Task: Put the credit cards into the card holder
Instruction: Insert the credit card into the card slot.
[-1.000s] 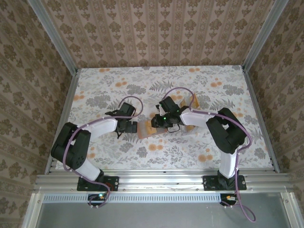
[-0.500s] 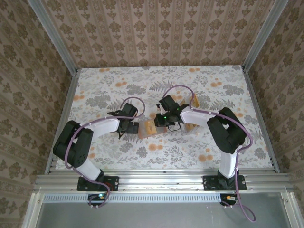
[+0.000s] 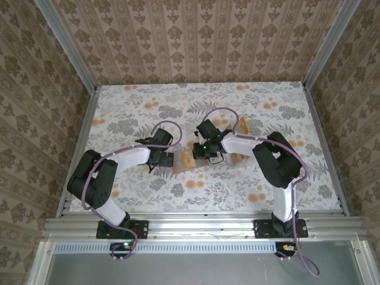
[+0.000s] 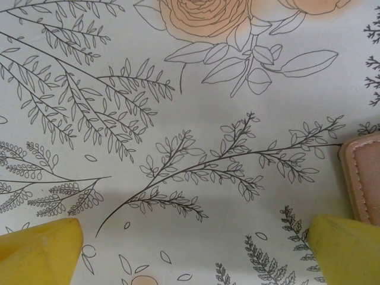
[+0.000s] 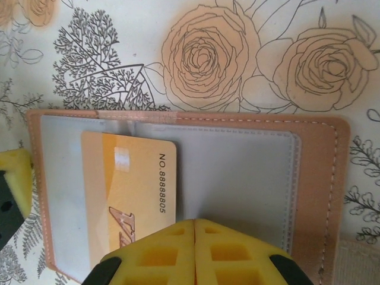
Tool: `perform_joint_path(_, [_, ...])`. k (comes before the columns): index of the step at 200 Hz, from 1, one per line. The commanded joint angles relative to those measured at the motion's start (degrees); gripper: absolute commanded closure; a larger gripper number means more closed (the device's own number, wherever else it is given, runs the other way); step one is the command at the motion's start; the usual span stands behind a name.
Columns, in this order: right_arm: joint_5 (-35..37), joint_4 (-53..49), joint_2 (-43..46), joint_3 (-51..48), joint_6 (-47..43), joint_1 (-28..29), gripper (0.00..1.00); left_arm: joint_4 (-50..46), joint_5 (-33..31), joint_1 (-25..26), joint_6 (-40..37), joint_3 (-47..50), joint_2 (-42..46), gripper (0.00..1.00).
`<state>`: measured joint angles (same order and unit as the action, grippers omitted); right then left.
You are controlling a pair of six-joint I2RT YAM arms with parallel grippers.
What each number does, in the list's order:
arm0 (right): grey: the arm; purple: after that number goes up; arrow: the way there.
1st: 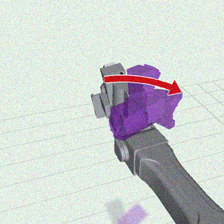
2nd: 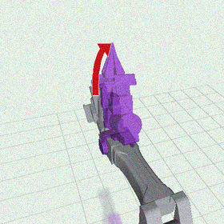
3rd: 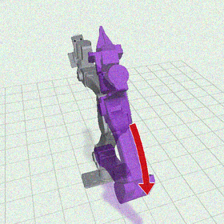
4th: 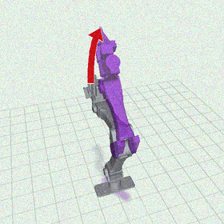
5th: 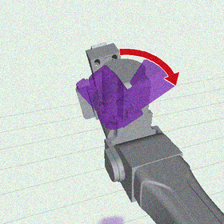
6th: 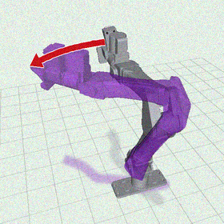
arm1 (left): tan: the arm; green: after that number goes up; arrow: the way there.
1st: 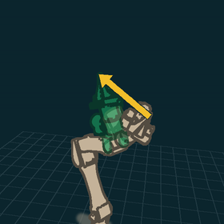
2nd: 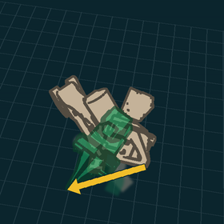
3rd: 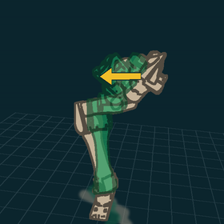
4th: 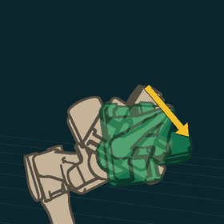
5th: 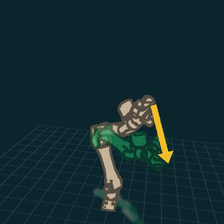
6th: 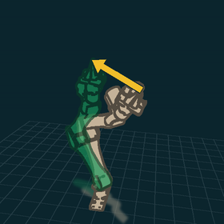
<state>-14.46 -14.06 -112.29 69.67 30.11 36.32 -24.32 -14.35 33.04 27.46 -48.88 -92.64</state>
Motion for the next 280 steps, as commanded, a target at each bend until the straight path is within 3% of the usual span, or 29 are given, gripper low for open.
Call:
perform_joint_path(1, [0.2, -1.8, -1.2, 1.7, -0.8, 0.8, 0.93, 0.1, -1.0, 0.4, 1.0, -0.1, -2.7, 0.00])
perform_joint_path(187, [-1.4, -2.5, -5.5, 7.4, 1.0, 5.9, 0.95, 1.6, -0.5, 0.4, 0.8, 0.7, -3.6, 0.00])
perform_joint_path(280, [1.9, -4.7, 2.3, 4.6, -0.4, 2.7, 0.93, -0.3, 0.3, -1.9, -0.7, -1.0, 0.2, 0.00])
